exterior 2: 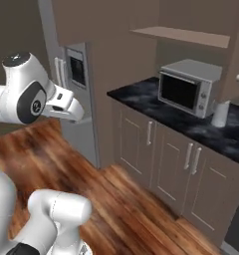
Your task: There is a tray on the dining counter. Grab the cup, mug, and pitcher and place them on the tray. The pitcher may be placed next to the tray if it cannot fit the tray.
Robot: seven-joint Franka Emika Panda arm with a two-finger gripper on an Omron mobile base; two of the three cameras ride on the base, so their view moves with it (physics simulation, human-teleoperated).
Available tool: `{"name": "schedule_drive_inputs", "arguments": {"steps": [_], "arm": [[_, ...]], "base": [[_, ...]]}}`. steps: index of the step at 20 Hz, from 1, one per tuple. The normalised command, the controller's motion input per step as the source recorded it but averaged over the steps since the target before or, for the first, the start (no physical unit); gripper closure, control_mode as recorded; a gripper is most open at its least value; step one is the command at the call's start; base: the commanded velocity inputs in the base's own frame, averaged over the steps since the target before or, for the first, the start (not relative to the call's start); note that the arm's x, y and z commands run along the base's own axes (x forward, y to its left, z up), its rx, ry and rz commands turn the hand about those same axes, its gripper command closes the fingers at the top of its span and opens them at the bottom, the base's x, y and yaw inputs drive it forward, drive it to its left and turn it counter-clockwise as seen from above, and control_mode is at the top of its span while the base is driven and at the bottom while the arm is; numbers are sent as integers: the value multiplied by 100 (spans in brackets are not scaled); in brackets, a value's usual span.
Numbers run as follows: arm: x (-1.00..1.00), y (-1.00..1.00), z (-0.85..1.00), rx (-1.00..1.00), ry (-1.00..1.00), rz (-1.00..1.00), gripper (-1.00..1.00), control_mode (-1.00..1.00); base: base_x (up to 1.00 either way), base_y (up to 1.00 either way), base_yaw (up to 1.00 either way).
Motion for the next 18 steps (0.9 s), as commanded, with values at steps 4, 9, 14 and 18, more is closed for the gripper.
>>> {"name": "schedule_drive_inputs", "arguments": {"steps": [4, 9, 14, 18], "arm": [[0, 0, 0, 0, 0, 0, -100, 100], [0, 0, 0, 0, 0, 0, -100, 100], [0, 0, 0, 0, 0, 0, -100, 100], [0, 0, 0, 0, 0, 0, -100, 100]], "base": [[62, 15, -53], [55, 4, -55], [55, 9, -52], [56, 18, -45]]}}
